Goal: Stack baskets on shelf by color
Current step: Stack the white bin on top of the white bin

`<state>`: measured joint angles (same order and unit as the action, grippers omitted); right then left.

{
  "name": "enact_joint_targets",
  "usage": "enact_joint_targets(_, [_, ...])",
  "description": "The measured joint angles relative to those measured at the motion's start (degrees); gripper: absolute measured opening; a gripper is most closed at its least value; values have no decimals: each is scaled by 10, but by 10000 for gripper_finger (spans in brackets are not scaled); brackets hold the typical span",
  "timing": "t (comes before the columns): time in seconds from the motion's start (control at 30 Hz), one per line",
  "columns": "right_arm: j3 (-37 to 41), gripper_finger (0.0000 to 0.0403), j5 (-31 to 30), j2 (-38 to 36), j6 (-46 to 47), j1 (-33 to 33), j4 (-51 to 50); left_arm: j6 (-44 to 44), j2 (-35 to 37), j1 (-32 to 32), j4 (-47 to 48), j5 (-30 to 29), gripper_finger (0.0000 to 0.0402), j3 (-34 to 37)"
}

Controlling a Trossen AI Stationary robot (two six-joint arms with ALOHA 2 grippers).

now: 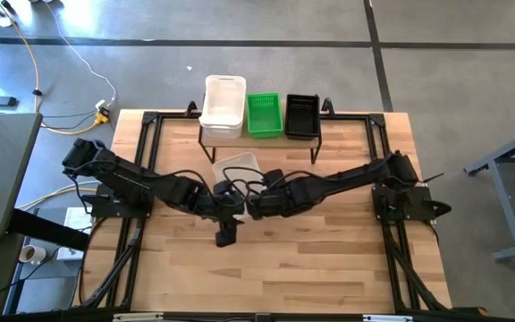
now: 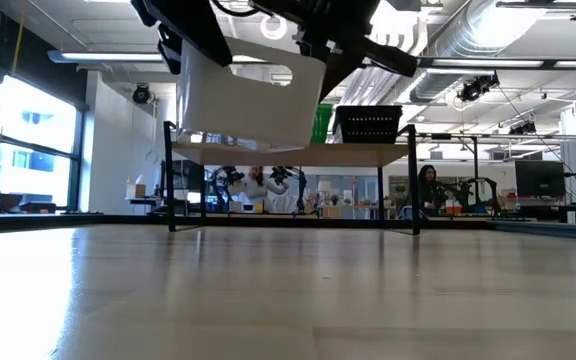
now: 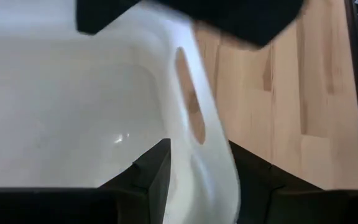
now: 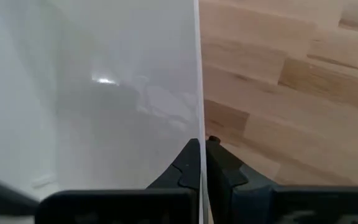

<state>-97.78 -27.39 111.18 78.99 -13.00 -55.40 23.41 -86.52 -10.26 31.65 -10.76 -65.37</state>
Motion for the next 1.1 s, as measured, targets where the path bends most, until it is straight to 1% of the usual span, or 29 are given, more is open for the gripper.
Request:
enact_joint_targets(0.13, [-5, 0, -11, -1, -19, -11, -1, -12, 0, 0, 25, 2, 126, 0])
enact_joint_targets(0.4, [-68, 1, -30, -1, -72, -18, -13, -26, 1, -12, 32, 4, 126, -1])
enact_joint_targets(0.53, [-77, 1, -16, -1, -79, -17, -11, -26, 1, -13, 20, -3, 126, -1])
enact_joint_targets(0.6, [-78, 1, 11, -1, -67, -18, 0, -28, 1, -13, 17, -18, 126, -1])
enact_joint_targets(0.67, [-78, 0, 23, -2, -69, -18, 8, -28, 1, -12, 19, -16, 126, -1])
enact_joint_targets(0.73, [-78, 0, 24, -2, -70, -19, 21, -28, 1, -12, 24, -13, 126, -1])
enact_joint_targets(0.9, [-78, 0, 29, -2, -55, -22, 12, -28, 1, -16, 31, -14, 125, -1])
enact_joint_targets(1.0, [-78, 0, 35, -2, -53, -22, 9, -28, 1, -16, 37, -9, 112, -1])
enact_joint_targets(1.1, [-78, 1, 35, -2, -56, -22, 8, -36, 1, -16, 38, -6, 78, -1])
